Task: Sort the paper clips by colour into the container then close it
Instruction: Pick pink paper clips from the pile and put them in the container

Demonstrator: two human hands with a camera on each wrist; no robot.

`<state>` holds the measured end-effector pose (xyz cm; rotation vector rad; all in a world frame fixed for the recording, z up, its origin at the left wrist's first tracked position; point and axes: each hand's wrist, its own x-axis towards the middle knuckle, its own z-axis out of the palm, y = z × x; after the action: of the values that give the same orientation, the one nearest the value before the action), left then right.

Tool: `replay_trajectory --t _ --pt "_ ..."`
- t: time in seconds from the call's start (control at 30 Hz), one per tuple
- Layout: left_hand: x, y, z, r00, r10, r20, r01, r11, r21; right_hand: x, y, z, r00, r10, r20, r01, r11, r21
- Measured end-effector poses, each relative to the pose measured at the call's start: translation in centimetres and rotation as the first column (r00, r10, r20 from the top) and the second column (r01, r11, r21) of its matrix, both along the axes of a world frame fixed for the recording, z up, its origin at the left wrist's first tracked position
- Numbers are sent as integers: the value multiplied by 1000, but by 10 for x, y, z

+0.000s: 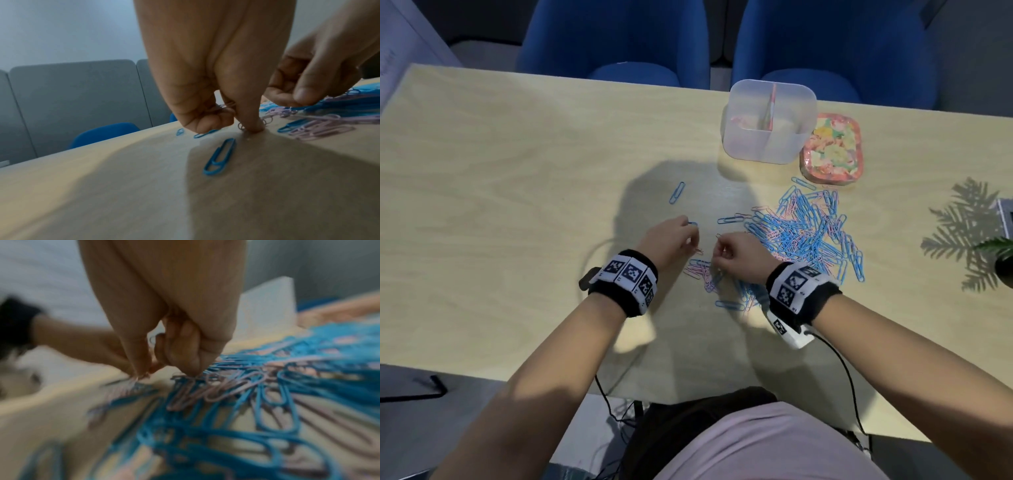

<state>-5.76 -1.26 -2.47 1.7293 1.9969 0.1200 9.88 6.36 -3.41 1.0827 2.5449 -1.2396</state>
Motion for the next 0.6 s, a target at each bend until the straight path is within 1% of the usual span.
replay_trajectory --t 0.03,0.07,0.1,0.13,0.2,0.27,0.3,0.37,0.4,0.43,0.53,0.57,0.6 --pt "0 -1 -1 1000 -6 -4 6 1000 -6 0 -2 -2 998 49 49 -52 997 63" --pt "0 -3 -2 1000 -10 7 10 1000 -2 0 -4 -4 995 67 75 -75 991 109" --pt "-1 -4 -3 999 -5 34 5 1000 8 0 -4 -5 995 48 90 -60 989 137" --pt "-2 -6 -3 997 12 76 -14 1000 25 0 -3 -5 997 7 79 -20 987 156" --pt "-4 -11 -1 979 97 180 -108 993 51 1 3 -1 992 -106 64 94 980 177" --pt "-8 -15 0 931 193 308 -215 976 39 4 10 2 982 -182 52 170 968 185" --pt "-9 -17 0 892 233 388 -257 966 12 6 11 4 981 -184 53 171 967 190" --pt "-11 -20 0 787 292 544 -310 949 -61 6 6 9 991 -116 71 99 973 208" --pt "-10 -21 1 745 310 591 -320 943 -91 6 0 12 994 -63 91 43 977 208" --pt "-9 -21 3 717 327 615 -327 938 -117 4 -8 13 993 -13 118 -11 979 204" --pt "-6 -19 6 678 383 627 -362 917 -168 0 -30 12 983 65 169 -104 967 233" --pt "-7 -20 5 681 399 614 -371 911 -181 -2 -33 10 985 63 163 -103 962 251" --pt "-7 -21 3 700 402 590 -368 911 -184 -3 -35 8 988 49 149 -88 960 265"
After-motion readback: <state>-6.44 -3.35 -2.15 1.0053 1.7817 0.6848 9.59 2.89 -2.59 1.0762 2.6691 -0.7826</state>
